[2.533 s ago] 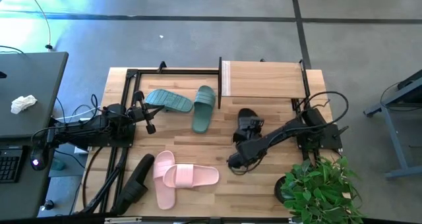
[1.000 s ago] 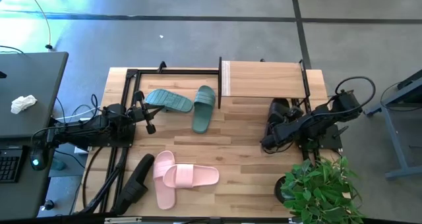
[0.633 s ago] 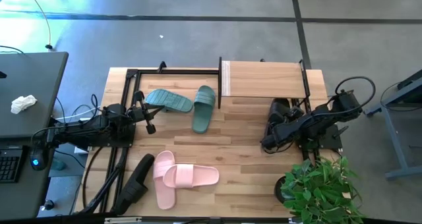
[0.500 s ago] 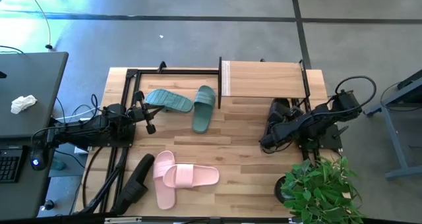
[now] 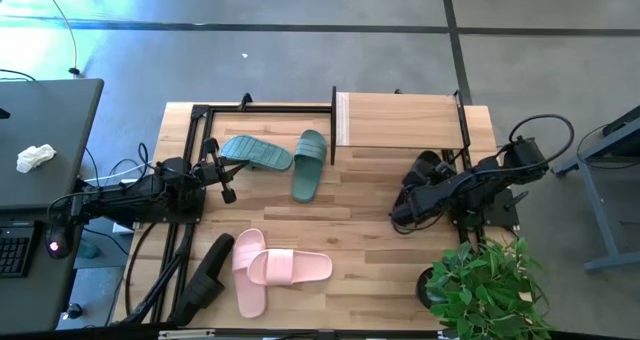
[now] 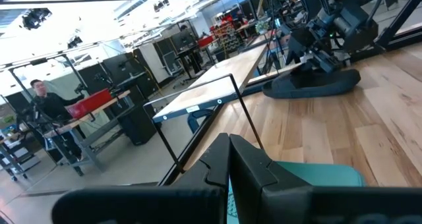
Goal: Pick and place slides into the shelf
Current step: Put the right black slipper under the shelf
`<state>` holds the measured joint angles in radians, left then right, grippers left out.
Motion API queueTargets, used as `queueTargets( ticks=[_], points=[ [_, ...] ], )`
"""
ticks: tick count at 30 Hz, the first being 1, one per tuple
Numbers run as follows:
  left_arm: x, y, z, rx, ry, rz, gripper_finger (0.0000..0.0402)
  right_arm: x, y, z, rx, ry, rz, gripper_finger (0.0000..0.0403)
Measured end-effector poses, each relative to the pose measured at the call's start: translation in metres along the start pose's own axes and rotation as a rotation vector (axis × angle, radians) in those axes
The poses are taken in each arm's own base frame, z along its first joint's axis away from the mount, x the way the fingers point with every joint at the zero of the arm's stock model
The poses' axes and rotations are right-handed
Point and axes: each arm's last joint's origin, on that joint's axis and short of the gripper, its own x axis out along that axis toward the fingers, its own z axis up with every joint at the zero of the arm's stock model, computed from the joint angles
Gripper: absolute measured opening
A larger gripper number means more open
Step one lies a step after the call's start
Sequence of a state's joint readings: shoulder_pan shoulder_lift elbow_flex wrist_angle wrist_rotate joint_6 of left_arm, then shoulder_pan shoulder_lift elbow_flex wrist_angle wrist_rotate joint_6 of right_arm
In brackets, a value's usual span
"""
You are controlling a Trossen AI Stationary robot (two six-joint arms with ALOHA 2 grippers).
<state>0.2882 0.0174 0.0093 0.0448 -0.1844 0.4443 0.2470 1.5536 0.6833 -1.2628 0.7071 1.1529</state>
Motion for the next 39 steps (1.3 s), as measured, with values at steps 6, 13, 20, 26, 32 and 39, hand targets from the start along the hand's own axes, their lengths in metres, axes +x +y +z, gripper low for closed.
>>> queueTargets(
  ticks=[6,13,20,26,32,39],
  points=[
    [0.0,0.0,0.0,0.0,0.0,0.0,0.0001,-0.022,-0.003,0.017,0.016,-0.017,0.032,0.0203],
    [0.0,0.0,0.0,0.0,0.0,0.0,0.0001,-0.064,-0.009,0.041,0.043,-0.03,0.146,0.0204],
    [0.0,0.0,0.0,0.0,0.0,0.0,0.0001,-0.109,-0.008,0.07,0.006,-0.04,0.462,0.0172],
    [0.0,0.0,0.0,0.0,0.0,0.0,0.0001,-0.133,-0.001,0.087,-0.044,-0.065,0.756,0.0121],
    [0.0,0.0,0.0,0.0,0.0,0.0,0.0001,-0.122,-0.005,0.074,0.028,0.094,0.666,0.0117],
    [0.0,0.0,0.0,0.0,0.0,0.0,0.0001,-0.103,0.014,0.056,0.0,0.222,0.708,0.0152]
  ],
)
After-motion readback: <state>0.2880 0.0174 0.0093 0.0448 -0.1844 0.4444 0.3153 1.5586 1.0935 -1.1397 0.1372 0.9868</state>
